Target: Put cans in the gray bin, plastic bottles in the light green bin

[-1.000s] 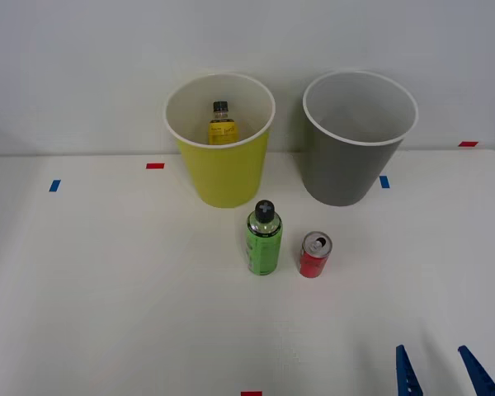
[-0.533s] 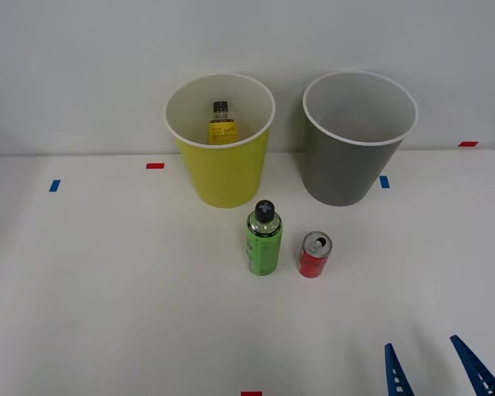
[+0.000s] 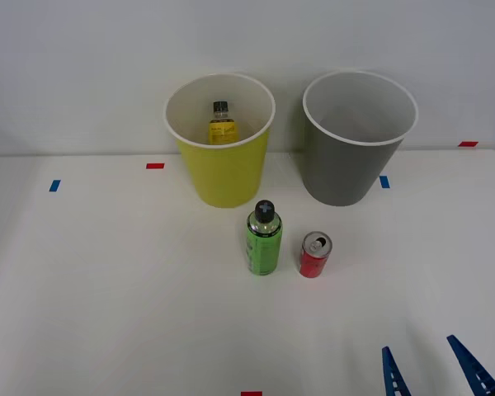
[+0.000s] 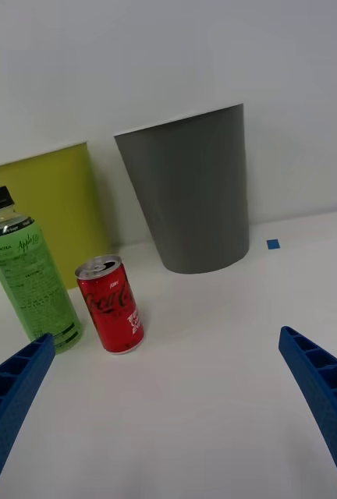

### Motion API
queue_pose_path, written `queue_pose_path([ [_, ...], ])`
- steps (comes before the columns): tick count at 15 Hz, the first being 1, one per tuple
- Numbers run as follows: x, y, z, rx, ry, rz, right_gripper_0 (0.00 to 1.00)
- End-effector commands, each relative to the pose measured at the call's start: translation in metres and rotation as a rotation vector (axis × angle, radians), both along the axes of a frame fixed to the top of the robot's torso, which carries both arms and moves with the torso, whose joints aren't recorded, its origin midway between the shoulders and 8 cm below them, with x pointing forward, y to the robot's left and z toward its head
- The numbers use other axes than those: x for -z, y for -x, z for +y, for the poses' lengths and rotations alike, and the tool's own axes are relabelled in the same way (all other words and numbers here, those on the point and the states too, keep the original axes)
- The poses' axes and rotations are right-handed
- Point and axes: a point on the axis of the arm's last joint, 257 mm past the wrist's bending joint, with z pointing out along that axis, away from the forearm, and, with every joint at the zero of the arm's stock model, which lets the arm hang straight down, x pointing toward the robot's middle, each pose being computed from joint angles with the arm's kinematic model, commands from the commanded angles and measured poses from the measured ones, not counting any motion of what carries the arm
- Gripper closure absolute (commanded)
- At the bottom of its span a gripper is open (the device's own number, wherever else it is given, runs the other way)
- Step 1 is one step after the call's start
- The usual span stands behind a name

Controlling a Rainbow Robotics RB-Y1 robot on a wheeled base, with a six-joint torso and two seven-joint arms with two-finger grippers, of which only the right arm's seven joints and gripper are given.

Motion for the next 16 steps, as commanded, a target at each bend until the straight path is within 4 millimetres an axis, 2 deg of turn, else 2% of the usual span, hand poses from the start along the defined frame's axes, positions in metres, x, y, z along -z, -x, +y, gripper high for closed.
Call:
queue_pose_path([
  [1,-0.007,0.006,0.004,-0.032,0.003,-0.025,0.00],
  [9,-0.004,0.008,0.003,-0.031,0.105,-0.034,0.00],
  [13,-0.006,0.005,-0.004,0.043,0.217,-0.064,0.00],
  [16,0.003,0.011,-0.015,0.096,0.250,-0.050,0.00],
])
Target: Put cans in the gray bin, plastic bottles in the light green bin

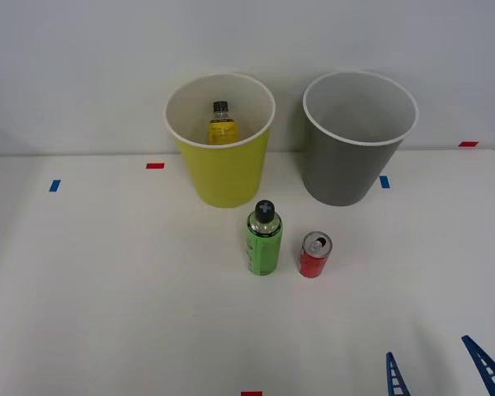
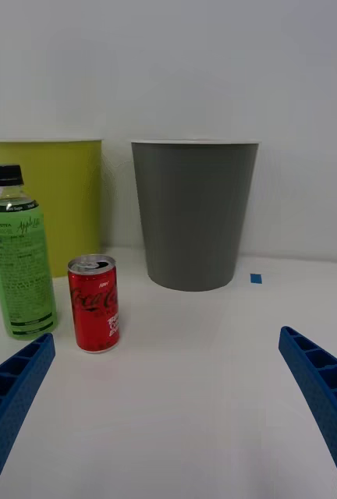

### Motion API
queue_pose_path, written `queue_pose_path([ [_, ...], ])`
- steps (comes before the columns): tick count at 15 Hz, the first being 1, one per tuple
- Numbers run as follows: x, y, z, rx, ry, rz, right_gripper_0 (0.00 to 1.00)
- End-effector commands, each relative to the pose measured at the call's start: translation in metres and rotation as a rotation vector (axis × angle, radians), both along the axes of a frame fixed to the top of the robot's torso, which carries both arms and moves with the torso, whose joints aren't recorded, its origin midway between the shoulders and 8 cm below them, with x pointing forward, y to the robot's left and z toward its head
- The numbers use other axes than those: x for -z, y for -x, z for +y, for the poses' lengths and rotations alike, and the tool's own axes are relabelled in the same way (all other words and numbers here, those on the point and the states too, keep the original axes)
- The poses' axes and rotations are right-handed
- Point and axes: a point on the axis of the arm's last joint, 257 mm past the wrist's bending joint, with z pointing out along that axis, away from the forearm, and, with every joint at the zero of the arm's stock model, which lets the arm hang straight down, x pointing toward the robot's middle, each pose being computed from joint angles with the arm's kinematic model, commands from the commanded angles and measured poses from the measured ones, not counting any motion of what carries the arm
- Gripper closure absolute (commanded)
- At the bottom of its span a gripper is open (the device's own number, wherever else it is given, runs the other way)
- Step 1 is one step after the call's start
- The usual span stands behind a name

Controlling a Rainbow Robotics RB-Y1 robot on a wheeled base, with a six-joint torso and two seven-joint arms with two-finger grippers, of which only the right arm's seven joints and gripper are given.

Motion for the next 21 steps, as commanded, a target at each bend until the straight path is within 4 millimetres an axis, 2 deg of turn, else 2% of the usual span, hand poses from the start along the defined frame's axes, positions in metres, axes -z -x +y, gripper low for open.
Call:
queue_pose_path([
  [1,0.0089,0.0045,-0.0088,0.050,0.041,0.005,0.00],
  [21,0.0093,0.0108,-0.0117,0.061,0.034,0.012,0.00],
])
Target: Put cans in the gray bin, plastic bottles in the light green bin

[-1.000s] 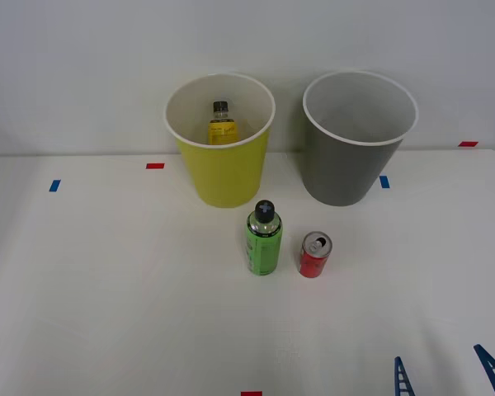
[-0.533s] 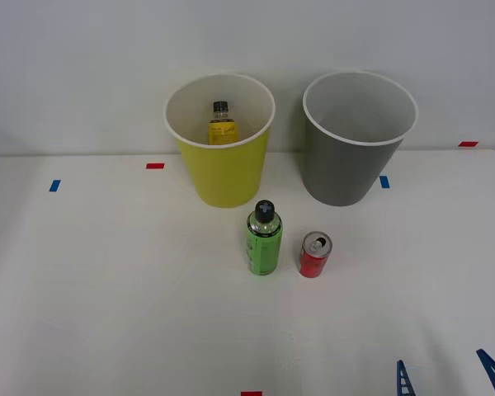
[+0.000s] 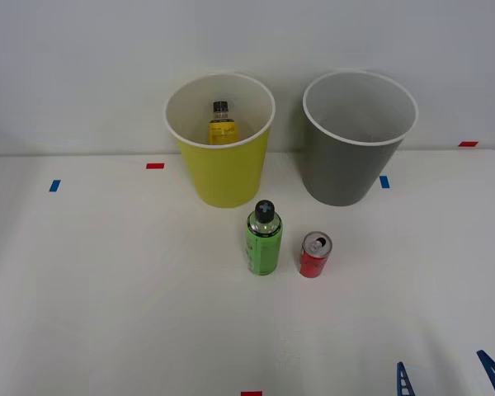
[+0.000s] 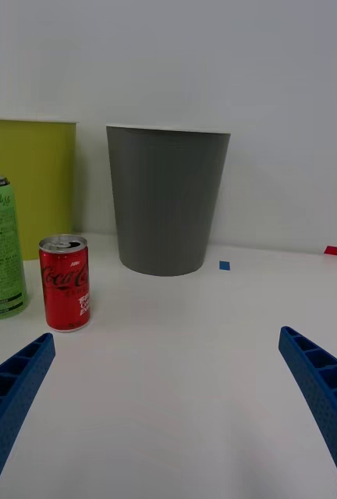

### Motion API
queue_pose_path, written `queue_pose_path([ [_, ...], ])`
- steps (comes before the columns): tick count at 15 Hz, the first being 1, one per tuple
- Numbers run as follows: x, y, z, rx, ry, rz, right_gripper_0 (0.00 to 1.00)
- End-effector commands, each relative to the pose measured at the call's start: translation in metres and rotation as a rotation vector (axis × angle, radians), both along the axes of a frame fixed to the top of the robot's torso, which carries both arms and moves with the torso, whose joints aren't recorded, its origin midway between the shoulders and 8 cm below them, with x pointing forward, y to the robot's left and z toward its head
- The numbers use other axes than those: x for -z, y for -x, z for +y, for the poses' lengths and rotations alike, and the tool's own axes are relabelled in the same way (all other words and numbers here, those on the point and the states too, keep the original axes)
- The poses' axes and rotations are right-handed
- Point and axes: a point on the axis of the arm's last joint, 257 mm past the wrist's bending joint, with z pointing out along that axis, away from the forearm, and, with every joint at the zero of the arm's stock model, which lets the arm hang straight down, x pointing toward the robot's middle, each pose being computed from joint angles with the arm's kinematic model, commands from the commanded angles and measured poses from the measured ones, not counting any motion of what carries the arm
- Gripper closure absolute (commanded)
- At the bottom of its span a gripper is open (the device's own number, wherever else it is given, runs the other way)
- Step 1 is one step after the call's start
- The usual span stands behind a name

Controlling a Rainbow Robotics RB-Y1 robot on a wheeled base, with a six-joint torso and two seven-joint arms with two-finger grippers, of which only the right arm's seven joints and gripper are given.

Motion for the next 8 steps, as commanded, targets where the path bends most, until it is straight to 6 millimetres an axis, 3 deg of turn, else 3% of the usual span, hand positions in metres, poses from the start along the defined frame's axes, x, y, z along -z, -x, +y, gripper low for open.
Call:
queue_pose_path([
  [1,-0.0001,0.0000,0.0000,0.000,0.000,0.000,0.00],
  [8,-0.0001,0.0000,0.0000,0.000,0.000,0.000,0.00],
])
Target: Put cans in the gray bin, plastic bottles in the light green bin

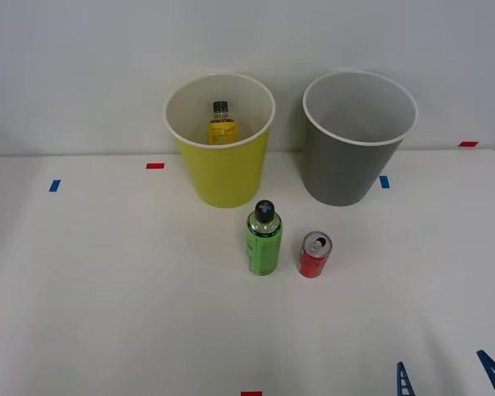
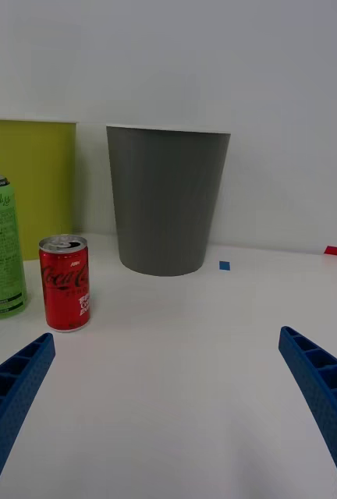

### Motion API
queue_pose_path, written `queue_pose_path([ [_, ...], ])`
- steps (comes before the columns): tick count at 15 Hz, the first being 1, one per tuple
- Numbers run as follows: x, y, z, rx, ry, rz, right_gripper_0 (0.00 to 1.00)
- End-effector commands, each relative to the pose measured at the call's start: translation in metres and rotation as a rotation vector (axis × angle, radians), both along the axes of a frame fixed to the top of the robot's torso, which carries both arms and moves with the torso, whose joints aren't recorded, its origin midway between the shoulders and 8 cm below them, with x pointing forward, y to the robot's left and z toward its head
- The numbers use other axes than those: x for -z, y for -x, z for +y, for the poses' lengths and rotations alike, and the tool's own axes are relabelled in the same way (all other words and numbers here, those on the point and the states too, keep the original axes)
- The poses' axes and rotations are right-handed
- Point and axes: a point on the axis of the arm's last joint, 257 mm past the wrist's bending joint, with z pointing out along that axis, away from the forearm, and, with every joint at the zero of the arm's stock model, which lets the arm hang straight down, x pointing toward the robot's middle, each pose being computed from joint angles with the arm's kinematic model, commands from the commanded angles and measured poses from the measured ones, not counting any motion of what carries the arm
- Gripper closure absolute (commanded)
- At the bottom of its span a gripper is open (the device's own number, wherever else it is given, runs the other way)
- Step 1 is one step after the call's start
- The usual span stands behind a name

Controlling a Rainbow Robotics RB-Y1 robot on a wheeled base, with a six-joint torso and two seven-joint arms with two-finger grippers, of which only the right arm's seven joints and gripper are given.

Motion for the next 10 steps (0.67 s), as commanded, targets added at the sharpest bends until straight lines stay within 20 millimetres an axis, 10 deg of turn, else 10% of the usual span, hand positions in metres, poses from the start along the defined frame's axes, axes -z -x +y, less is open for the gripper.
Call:
queue_pose_path([
  [1,-0.0001,0.0000,0.0000,0.000,0.000,0.000,0.00],
  [10,-0.0001,0.0000,0.0000,0.000,0.000,0.000,0.00],
])
